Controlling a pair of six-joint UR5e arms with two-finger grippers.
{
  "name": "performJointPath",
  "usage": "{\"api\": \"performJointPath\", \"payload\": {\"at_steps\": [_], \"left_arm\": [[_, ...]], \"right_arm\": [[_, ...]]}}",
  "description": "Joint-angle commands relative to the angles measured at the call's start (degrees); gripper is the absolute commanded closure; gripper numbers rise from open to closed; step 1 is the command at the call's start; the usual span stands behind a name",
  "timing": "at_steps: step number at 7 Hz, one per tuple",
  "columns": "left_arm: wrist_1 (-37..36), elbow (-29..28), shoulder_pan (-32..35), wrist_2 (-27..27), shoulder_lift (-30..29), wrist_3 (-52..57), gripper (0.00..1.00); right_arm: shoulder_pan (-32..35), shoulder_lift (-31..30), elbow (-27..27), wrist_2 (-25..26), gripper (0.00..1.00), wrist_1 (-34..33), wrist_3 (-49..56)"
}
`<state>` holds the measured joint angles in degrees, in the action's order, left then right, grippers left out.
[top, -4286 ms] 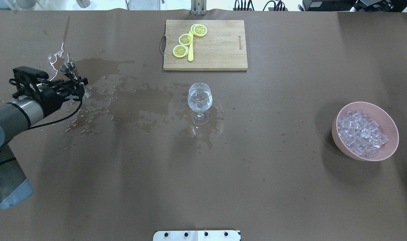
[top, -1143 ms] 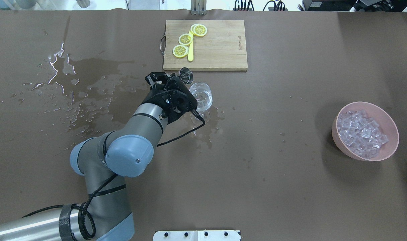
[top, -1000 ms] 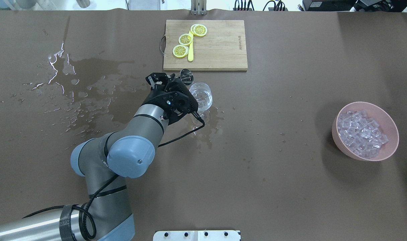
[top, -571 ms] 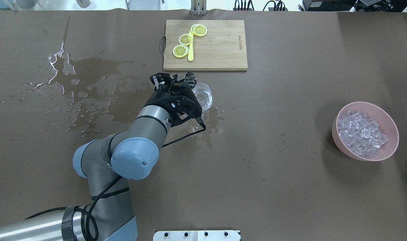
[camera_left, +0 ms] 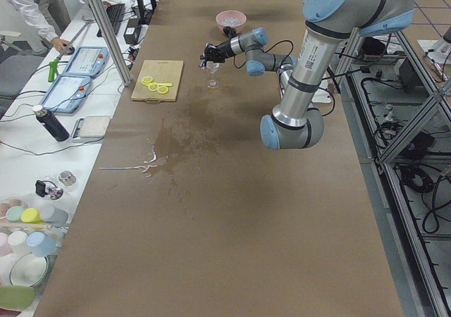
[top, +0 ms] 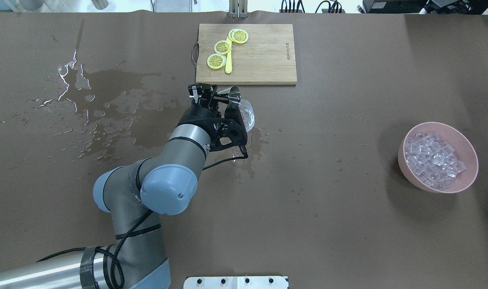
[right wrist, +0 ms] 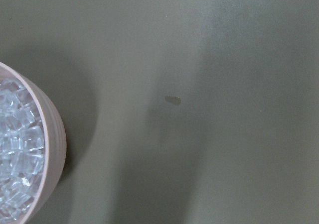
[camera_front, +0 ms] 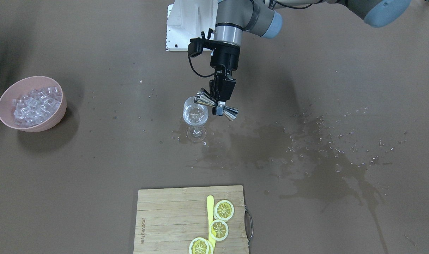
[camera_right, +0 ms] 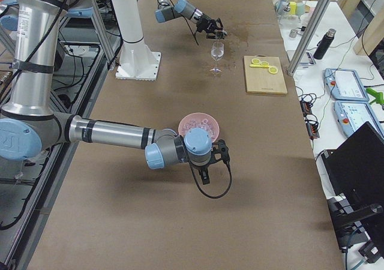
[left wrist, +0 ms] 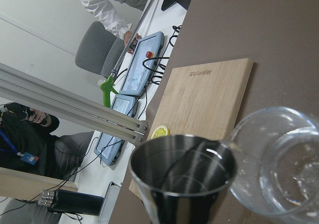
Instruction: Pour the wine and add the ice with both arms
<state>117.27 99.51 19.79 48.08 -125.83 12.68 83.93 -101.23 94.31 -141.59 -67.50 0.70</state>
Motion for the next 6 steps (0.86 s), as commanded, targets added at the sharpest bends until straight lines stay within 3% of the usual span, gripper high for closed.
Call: {"api": "performJointPath", "payload": {"at_steps": [1,6], "left_arm": [[-0.11,-1.24,-0.01,-2.19,-0.38,2.87,1.0],[-7.29,-1.16,0.08,-5.19,-3.1,11.48,1.0]], "right_arm": [[0.0,0.15,-0.01,0.0,0.0,0.0,0.0],[0.0,0.15,-0.01,0.0,0.0,-0.09,0.0]]}}
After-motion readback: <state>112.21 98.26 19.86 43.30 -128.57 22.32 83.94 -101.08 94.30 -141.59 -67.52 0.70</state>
